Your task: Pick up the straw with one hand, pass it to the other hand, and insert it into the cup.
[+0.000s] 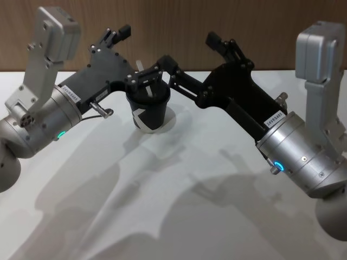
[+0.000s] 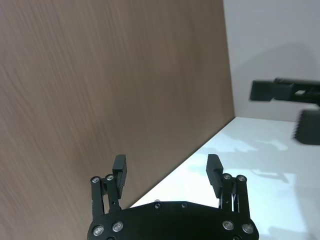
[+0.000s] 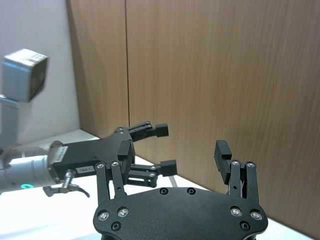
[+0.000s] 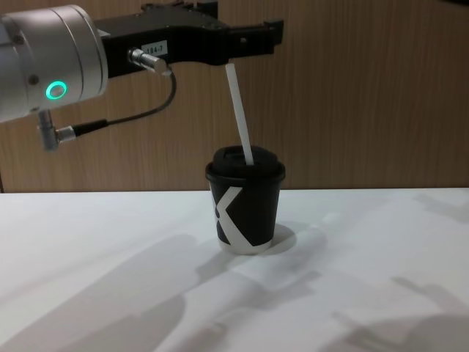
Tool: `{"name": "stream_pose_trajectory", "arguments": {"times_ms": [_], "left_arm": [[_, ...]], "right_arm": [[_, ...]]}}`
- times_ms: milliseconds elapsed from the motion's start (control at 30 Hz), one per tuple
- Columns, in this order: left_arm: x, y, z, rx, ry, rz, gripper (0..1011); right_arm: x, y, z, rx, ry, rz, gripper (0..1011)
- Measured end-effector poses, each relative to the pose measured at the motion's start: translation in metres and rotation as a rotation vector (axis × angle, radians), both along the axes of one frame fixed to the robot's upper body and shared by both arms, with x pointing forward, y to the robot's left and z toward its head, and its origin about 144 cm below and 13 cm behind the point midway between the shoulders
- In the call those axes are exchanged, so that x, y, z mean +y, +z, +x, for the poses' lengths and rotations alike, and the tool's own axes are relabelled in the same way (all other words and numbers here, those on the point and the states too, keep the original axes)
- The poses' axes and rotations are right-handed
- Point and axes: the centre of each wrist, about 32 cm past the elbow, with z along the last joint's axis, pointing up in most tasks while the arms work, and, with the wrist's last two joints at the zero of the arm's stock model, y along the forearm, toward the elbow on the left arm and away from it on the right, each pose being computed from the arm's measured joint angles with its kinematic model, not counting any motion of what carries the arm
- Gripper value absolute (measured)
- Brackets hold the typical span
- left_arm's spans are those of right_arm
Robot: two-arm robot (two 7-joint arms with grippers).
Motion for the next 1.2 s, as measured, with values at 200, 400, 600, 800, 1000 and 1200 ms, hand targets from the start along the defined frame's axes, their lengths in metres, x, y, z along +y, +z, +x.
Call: {"name": "stream_pose_trajectory", "arguments": {"times_ms": [200,400,600,800,1000,1200], "left_arm": [[0.001,0.001,-0.003,-0.004,-0.027,-0.007,1002],[0.002,0.001,-0.008,-0.003,-0.041,-0.007,1002],[0.003,0.0,-0.011,0.008,-0.033,0.005,1001],[0.005,-0.003,-0.014,0.027,-0.003,0.029,1001],[0.005,-0.005,-0.015,0.047,0.028,0.052,1001],[0.005,-0.006,-0.016,0.06,0.048,0.067,1001]], "right_arm": [[0.001,-0.001,0.001,0.04,-0.019,0.0,1001],[0.001,-0.003,0.003,0.073,-0.035,-0.002,1001],[0.002,-0.005,0.005,0.09,-0.044,-0.001,1001],[0.001,-0.006,0.006,0.097,-0.052,0.007,1001],[-0.001,-0.006,0.007,0.092,-0.054,0.015,1001],[-0.003,-0.006,0.007,0.086,-0.053,0.02,1001]]}}
